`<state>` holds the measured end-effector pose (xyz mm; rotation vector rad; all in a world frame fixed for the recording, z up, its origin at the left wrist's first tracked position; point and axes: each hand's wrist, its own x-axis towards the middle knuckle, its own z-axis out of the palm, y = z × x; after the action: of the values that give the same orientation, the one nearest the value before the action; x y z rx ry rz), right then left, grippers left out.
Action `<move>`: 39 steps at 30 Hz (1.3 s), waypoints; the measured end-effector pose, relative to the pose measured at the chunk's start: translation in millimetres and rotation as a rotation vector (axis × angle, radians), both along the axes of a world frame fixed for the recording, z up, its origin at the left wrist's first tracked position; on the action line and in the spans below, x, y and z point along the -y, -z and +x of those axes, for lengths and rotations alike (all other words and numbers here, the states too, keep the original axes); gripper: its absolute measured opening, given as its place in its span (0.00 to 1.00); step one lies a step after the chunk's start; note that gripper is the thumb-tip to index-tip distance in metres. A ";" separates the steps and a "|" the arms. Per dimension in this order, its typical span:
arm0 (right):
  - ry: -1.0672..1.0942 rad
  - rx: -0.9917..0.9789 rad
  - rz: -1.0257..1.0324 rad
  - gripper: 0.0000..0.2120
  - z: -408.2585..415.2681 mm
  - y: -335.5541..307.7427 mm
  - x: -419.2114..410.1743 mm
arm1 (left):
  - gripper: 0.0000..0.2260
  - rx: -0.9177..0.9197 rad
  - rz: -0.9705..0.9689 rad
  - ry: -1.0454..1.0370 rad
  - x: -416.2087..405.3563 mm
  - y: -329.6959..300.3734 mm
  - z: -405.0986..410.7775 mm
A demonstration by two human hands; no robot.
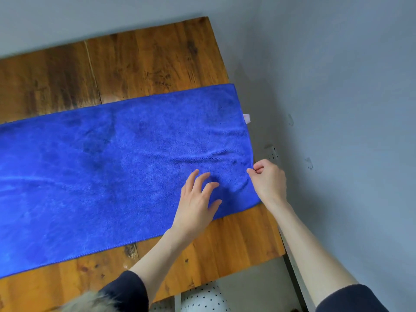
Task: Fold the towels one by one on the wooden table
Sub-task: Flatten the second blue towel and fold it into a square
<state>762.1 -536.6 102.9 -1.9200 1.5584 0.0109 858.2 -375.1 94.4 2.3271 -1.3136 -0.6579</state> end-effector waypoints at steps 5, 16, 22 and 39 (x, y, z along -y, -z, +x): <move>0.186 0.248 0.345 0.10 26.3 -15.6 1.1 | 0.18 -0.755 -0.020 -0.401 17.5 -16.0 -15.4; 0.025 0.086 0.063 0.16 73.9 -16.9 23.9 | 0.04 -0.659 0.066 -0.532 4.2 -16.6 21.6; -0.013 0.034 -0.093 0.16 125.2 -3.7 64.1 | 0.07 -0.663 -0.010 -0.589 -17.1 -18.8 48.2; -0.149 0.140 -0.205 0.08 204.9 -34.1 29.3 | 0.07 -0.645 -0.105 -0.702 -64.6 -31.0 87.9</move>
<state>966.9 -565.8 137.0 -2.1433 1.3652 -0.2227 946.1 -310.5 125.4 2.0178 -0.2161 -0.9357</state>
